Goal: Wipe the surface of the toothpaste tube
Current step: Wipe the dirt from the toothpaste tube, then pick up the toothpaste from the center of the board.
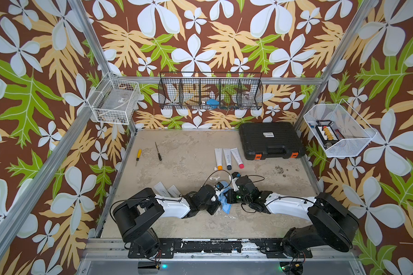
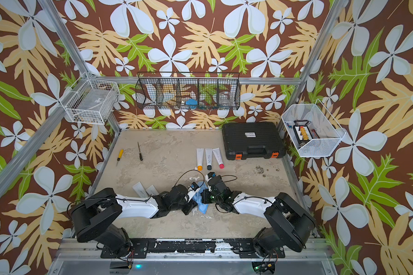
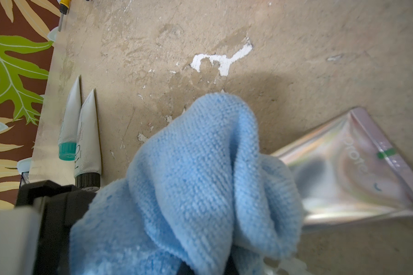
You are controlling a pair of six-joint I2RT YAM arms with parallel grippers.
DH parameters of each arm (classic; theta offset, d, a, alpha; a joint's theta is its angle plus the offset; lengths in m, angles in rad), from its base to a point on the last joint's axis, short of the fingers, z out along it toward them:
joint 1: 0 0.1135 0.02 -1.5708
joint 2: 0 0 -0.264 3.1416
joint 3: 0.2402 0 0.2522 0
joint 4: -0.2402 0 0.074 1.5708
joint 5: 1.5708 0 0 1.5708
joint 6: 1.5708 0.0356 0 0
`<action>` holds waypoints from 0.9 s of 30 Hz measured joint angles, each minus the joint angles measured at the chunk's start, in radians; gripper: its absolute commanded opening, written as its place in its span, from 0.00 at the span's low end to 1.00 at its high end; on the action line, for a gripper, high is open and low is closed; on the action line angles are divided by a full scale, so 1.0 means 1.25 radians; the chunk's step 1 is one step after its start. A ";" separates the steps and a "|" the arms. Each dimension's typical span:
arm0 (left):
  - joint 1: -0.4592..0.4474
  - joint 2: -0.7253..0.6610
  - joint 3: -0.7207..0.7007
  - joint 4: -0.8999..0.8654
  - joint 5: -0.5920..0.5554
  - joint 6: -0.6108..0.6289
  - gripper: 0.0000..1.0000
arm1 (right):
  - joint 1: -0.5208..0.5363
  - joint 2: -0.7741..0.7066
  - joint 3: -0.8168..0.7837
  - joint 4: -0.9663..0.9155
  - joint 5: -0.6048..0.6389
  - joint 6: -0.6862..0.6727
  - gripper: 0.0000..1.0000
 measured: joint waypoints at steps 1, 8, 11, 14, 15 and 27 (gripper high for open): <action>0.000 0.000 0.000 0.000 0.000 0.000 0.21 | -0.004 0.007 -0.001 0.010 0.000 -0.003 0.00; 0.000 -0.001 -0.001 0.000 0.000 0.000 0.21 | -0.044 0.040 -0.008 0.067 -0.002 -0.037 0.00; 0.000 -0.002 -0.001 0.001 0.000 0.000 0.21 | -0.070 0.040 -0.009 0.066 0.009 -0.056 0.00; 0.000 -0.006 -0.001 0.001 0.000 0.000 0.21 | -0.097 0.038 -0.007 0.051 0.028 -0.076 0.00; 0.000 -0.007 -0.002 0.001 0.000 0.000 0.21 | -0.107 0.037 -0.007 0.046 0.033 -0.080 0.00; 0.000 -0.012 -0.004 0.004 -0.003 0.001 0.22 | -0.267 0.008 -0.007 -0.049 0.037 -0.162 0.00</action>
